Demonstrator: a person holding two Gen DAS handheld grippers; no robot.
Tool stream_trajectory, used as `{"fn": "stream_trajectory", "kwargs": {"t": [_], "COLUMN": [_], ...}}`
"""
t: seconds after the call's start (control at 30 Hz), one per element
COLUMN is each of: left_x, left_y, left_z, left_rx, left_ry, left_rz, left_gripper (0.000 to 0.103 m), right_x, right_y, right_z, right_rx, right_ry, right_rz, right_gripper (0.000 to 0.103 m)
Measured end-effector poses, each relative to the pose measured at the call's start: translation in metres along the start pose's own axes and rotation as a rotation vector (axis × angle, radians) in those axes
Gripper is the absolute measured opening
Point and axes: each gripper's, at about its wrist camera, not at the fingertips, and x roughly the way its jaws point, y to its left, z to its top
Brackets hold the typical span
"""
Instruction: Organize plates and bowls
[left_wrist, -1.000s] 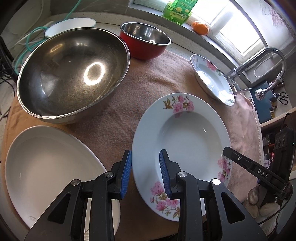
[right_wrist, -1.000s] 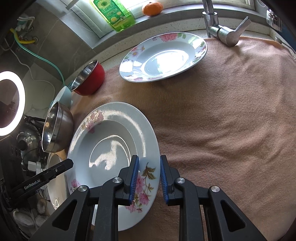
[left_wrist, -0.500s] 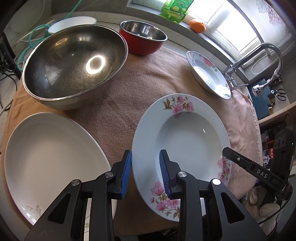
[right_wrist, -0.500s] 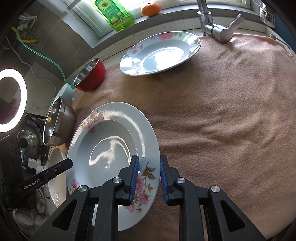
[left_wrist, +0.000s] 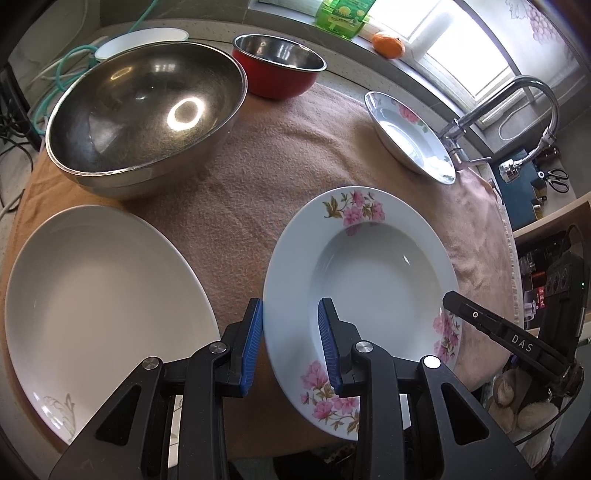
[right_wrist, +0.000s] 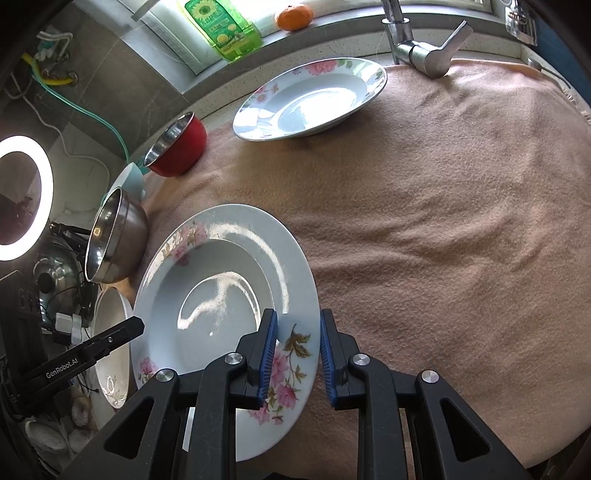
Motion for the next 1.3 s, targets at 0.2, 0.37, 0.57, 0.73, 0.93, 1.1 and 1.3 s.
{"fn": "stream_trajectory", "kwargs": {"t": [0.2, 0.37, 0.57, 0.73, 0.93, 1.1, 1.3], "left_x": [0.000, 0.001, 0.000, 0.001, 0.003, 0.003, -0.001], "left_y": [-0.001, 0.000, 0.000, 0.001, 0.002, 0.002, 0.001], "left_z": [-0.003, -0.006, -0.008, -0.010, -0.012, -0.012, -0.012], "left_rx": [0.004, 0.008, 0.012, 0.011, 0.011, 0.016, 0.033], "left_ry": [0.008, 0.014, 0.016, 0.018, 0.019, 0.018, 0.002], "left_rz": [-0.003, -0.002, 0.000, 0.003, 0.008, 0.013, 0.029], "left_gripper": [0.029, 0.029, 0.029, 0.028, 0.028, 0.028, 0.028], "right_x": [-0.001, -0.001, -0.001, 0.000, 0.001, 0.000, 0.001], "right_y": [-0.002, -0.004, -0.005, -0.004, -0.004, -0.005, -0.004], "right_z": [-0.004, -0.006, -0.008, -0.009, -0.012, -0.013, -0.013], "right_rx": [0.009, 0.012, 0.014, 0.012, 0.011, 0.011, 0.008], "right_ry": [0.005, 0.009, 0.013, 0.016, 0.017, 0.017, 0.017], "right_rz": [-0.005, -0.008, -0.008, -0.011, -0.013, -0.014, -0.017], "right_gripper": [0.020, 0.020, 0.020, 0.020, 0.021, 0.021, 0.021]}}
